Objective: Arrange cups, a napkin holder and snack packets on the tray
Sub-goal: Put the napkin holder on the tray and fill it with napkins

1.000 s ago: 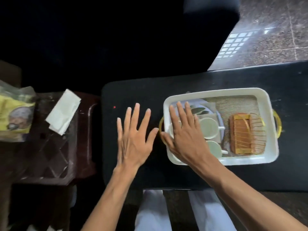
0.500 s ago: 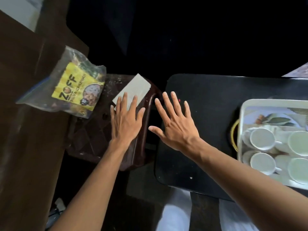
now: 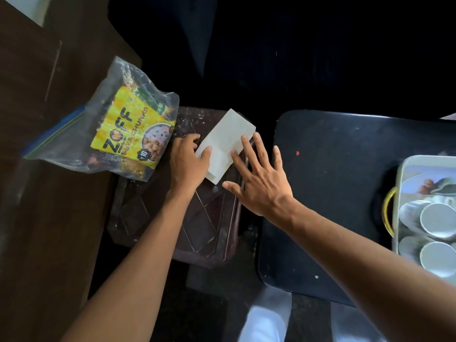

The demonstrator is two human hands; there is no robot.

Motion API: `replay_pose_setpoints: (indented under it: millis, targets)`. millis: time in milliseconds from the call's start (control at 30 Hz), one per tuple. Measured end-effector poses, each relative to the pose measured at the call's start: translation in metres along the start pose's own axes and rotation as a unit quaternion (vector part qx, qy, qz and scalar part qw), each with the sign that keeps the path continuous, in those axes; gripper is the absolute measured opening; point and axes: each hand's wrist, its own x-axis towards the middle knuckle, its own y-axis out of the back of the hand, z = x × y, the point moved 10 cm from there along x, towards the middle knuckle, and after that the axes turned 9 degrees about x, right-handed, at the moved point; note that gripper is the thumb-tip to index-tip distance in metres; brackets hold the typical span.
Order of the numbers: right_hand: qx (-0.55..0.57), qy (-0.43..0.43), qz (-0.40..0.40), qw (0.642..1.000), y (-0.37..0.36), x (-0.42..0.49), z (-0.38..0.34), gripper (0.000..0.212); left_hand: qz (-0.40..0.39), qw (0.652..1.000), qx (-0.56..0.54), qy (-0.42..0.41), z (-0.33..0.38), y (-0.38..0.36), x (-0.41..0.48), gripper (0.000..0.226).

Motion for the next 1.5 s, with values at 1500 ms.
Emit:
replay_pose_setpoints:
  millis: [1500]
  targets:
    - [0.619,-0.256,0.297,0.68,0.111,-0.297,0.293,0.029,-0.312,0.808,-0.5,0.01,0.35,-0.162,-0.292,0.059]
